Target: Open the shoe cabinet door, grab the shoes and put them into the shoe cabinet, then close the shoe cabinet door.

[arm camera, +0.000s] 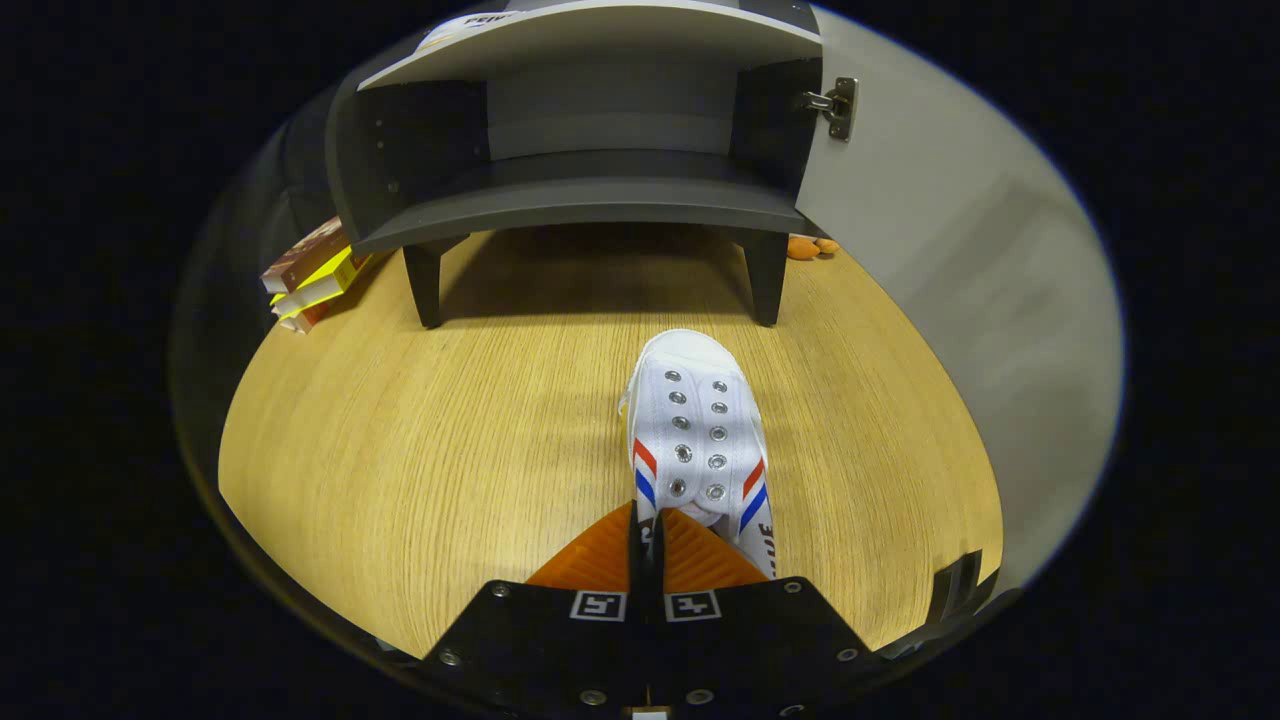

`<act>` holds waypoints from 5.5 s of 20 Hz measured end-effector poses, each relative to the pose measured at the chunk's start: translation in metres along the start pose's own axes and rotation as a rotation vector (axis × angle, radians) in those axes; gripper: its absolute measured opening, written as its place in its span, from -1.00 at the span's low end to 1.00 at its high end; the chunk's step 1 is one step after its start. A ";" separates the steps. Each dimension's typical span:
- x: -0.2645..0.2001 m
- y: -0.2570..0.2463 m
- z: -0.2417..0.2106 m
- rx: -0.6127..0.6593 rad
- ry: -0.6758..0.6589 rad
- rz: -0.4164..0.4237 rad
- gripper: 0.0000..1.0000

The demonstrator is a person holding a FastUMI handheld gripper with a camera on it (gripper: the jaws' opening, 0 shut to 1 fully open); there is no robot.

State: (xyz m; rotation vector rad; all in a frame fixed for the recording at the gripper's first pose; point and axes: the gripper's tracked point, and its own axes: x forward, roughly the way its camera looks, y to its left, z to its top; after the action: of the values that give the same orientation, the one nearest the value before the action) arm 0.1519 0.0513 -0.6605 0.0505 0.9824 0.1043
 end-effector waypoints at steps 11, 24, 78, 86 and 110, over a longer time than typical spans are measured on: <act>-0.083 -0.002 0.066 0.028 -0.144 -0.019 -1.00; -0.226 0.008 0.175 0.076 -0.324 -0.015 -1.00; -0.242 0.028 0.426 -0.114 -0.647 -0.027 0.90; -0.350 0.019 0.397 -0.134 -0.761 0.023 0.91; -0.630 -0.124 0.194 0.007 -0.892 -0.215 0.90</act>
State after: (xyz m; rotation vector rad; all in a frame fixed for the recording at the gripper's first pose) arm -0.0252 -0.1412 -0.0425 -0.0059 0.0924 -0.1171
